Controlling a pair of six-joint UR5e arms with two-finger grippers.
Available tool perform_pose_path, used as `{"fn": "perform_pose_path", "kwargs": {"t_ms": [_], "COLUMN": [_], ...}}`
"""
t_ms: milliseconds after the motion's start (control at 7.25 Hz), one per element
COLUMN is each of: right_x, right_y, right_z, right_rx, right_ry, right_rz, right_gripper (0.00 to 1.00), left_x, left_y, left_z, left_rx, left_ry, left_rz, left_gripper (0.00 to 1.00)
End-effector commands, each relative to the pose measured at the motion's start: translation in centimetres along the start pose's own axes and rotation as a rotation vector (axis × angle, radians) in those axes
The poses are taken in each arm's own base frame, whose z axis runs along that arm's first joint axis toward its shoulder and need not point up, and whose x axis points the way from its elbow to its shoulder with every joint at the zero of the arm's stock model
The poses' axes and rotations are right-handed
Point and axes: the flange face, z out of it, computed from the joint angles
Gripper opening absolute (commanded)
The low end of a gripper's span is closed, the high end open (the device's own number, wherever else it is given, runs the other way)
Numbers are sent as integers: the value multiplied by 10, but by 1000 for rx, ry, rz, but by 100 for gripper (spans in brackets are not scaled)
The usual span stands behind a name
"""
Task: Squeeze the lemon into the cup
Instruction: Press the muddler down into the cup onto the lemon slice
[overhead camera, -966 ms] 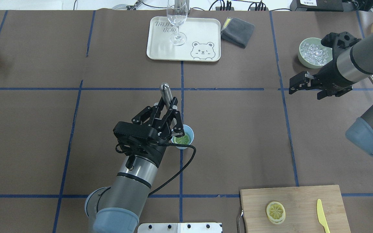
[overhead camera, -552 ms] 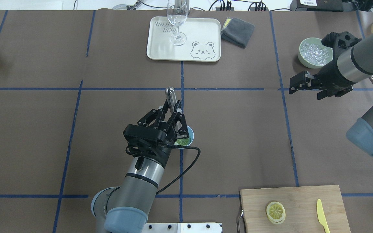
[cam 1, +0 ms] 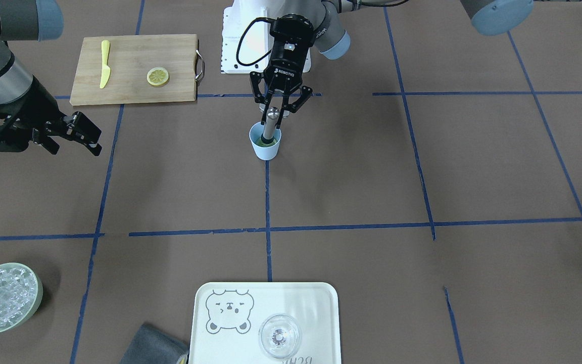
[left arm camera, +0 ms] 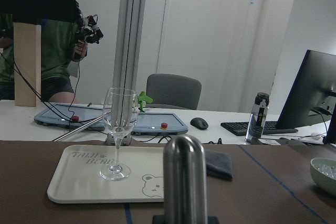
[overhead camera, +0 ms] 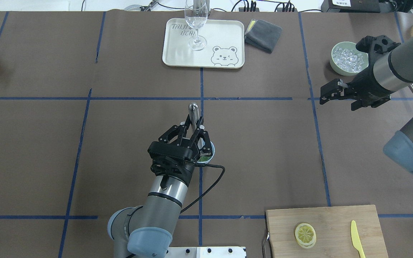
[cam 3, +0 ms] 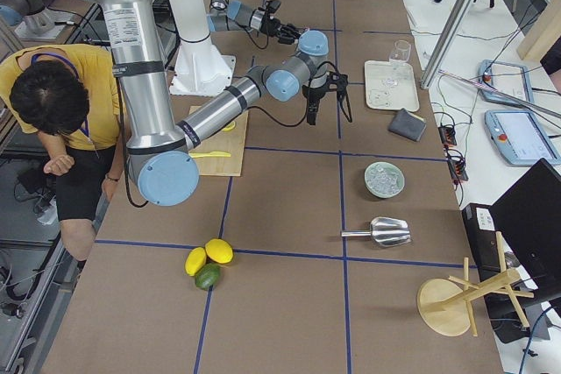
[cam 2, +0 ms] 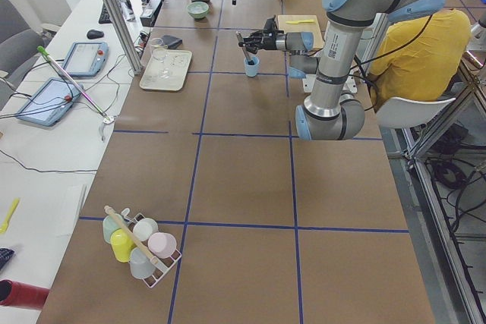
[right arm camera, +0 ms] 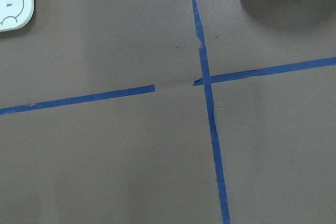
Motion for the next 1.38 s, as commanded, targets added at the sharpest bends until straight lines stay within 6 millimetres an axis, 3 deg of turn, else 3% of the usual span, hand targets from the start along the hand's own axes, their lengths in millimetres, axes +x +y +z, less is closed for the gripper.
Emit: {"fn": "perform_pose_path", "kwargs": {"t_ms": [0,966,1241], "right_x": [0,-1,-4], "right_y": [0,0,1], "right_z": [0,0,-3], "right_rx": [0,0,2], "right_ry": [-1,-1,-8], "right_rz": [-1,-1,-5], "right_gripper": [100,100,100], "left_x": [-1,-2,3], "left_y": [11,19,2], "left_z": [2,-2,-6], "left_rx": [-12,-25,-15], "left_ry": [-2,2,17], "left_rz": [19,29,-2], "left_gripper": [0,0,0]}}
